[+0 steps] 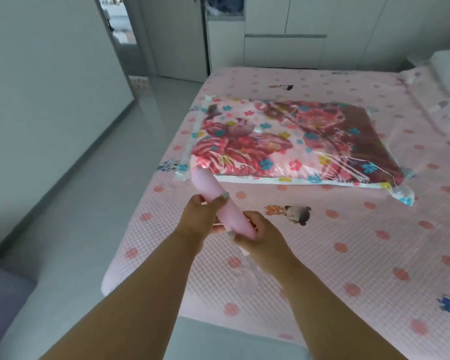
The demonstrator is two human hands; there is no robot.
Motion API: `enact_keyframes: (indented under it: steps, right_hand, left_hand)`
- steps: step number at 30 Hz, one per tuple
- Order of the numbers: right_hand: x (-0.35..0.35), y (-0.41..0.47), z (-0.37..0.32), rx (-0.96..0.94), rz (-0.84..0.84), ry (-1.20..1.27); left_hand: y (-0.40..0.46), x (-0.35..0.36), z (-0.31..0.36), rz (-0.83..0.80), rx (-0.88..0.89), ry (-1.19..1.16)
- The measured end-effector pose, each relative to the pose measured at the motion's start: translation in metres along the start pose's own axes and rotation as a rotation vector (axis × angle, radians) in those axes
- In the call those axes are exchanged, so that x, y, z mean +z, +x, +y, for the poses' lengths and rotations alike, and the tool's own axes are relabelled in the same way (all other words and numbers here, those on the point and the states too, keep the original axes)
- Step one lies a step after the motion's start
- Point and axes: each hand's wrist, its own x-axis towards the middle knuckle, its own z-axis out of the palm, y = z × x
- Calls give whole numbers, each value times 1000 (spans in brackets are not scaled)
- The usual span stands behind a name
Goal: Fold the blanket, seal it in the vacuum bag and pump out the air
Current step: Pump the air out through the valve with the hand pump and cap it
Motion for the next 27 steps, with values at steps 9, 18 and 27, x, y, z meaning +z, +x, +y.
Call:
enact_keyframes:
  steps: [9, 18, 27]
  right_hand:
    - [84, 75, -80, -52, -35, -30]
    - [174, 212, -128, -30, 1, -25]
    - [258, 313, -172, 150, 212, -33]
  left_hand:
    - [38, -114, 48, 36, 57, -126]
    - [132, -236, 105, 123, 42, 81]
    - [232, -351, 156, 65, 35, 193]
